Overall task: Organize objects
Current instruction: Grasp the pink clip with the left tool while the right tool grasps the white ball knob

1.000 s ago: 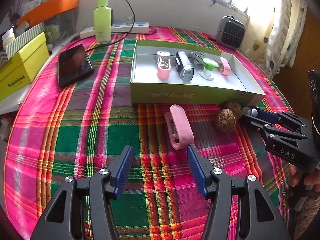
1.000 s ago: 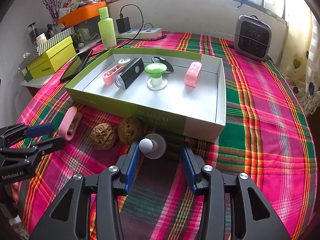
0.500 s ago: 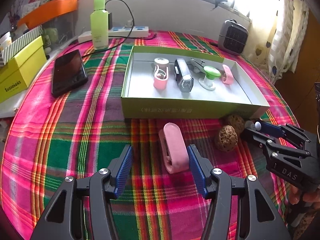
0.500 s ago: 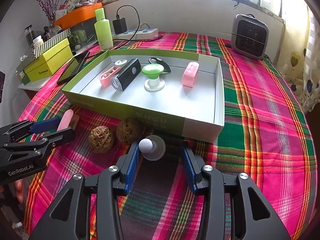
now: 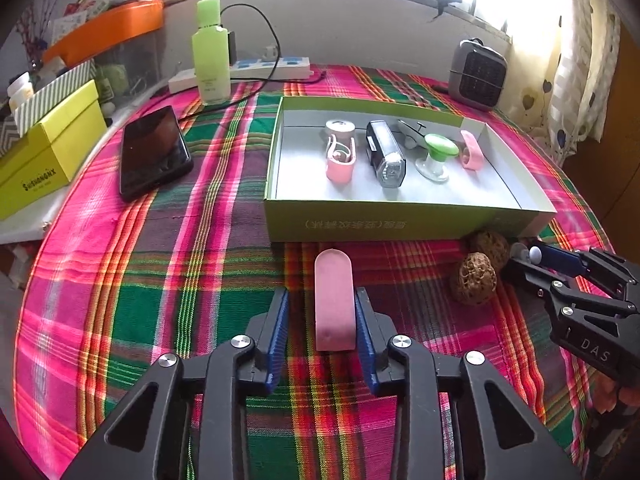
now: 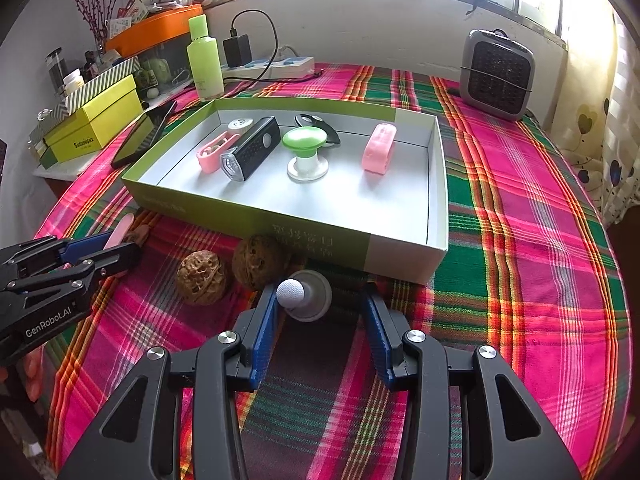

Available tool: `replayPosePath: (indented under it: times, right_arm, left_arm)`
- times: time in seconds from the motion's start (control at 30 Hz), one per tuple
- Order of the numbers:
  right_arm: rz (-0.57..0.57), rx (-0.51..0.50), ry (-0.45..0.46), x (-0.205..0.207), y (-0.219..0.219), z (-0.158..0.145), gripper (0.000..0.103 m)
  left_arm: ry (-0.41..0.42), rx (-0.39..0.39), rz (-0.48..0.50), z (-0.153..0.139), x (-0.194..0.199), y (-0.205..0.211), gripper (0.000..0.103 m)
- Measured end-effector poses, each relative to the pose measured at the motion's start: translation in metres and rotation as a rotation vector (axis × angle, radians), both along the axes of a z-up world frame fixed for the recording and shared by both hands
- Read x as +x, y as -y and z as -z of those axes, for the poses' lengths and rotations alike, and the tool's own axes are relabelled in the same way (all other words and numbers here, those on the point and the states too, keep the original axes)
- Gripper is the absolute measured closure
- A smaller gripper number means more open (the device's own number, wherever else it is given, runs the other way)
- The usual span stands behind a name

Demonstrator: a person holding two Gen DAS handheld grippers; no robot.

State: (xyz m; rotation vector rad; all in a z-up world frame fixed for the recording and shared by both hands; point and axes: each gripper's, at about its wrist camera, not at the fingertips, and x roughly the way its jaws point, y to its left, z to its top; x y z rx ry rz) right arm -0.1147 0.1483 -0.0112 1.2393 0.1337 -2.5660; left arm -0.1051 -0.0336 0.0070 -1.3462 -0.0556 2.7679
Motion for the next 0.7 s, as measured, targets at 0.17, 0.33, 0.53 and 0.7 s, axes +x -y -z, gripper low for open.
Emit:
replayPosePath:
  times: [0.17,0.33,0.53,0.7]
  right_arm:
    - [0.000,-0.009,0.001,0.0013,-0.0003,-0.0002,0.068]
    - [-0.004,-0.018,0.002,0.0027,0.0009,-0.0008,0.076]
    - [-0.004,-0.025,0.003,0.0034,-0.0003,-0.0008,0.076]
    - [-0.009,-0.038,0.001,0.0065,0.0001,-0.0026,0.076]
  left_arm:
    - [-0.002,0.001,-0.011,0.0003,-0.0003,0.0030,0.083]
    - [-0.004,-0.001,-0.015,0.0003,0.0002,0.0048,0.087]
    - [-0.008,0.006,-0.008,-0.0001,0.0015,0.0046,0.087]
    - [-0.014,0.008,-0.002,-0.0026,0.0024,0.0020,0.087]
